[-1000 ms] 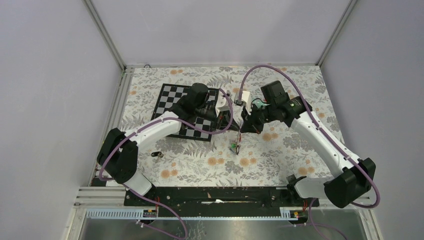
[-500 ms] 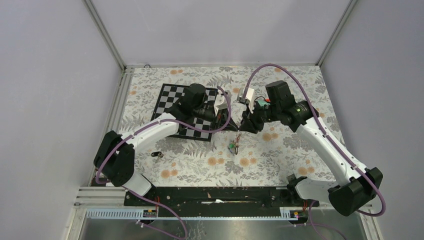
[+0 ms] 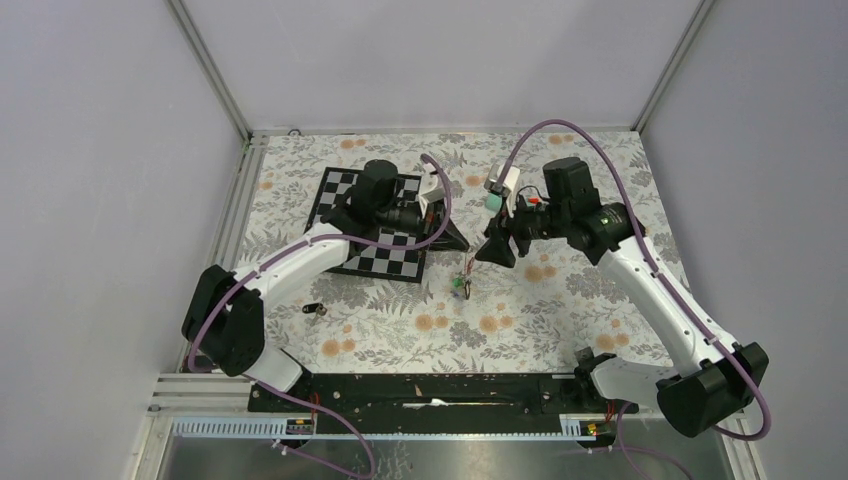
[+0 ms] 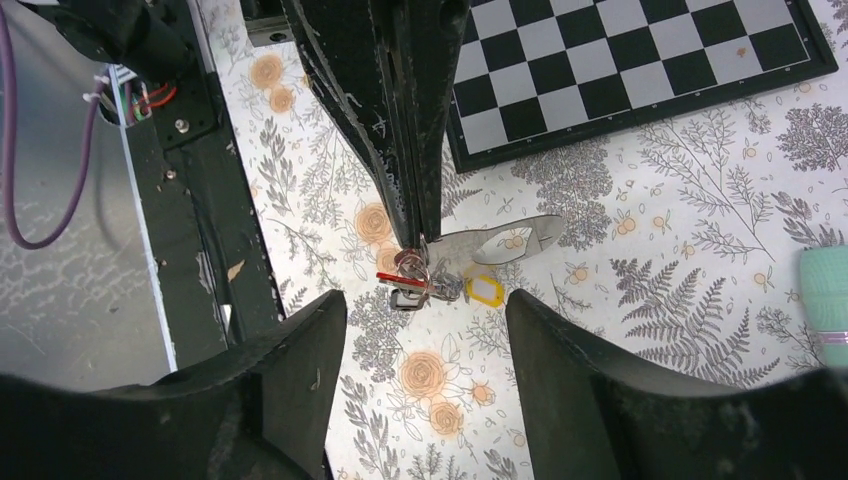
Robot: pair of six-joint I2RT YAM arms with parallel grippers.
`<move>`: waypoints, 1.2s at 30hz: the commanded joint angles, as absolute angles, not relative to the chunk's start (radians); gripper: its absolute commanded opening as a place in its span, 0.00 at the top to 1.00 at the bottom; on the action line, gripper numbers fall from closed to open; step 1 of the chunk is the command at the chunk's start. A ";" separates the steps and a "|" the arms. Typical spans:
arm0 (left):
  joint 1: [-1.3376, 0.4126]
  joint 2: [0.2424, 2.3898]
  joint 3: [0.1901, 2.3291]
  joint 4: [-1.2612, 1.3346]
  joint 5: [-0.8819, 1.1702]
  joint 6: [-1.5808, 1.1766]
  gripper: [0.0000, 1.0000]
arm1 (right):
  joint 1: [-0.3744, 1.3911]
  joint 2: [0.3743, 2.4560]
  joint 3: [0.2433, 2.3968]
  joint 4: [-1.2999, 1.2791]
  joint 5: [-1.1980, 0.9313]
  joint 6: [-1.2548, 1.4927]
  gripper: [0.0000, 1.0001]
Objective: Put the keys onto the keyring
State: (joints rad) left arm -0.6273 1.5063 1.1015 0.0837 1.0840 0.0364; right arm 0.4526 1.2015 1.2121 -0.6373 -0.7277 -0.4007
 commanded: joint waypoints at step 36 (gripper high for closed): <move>-0.533 1.431 0.966 0.783 1.084 -0.534 1.00 | 0.334 1.185 1.180 -0.381 -0.974 -0.123 0.27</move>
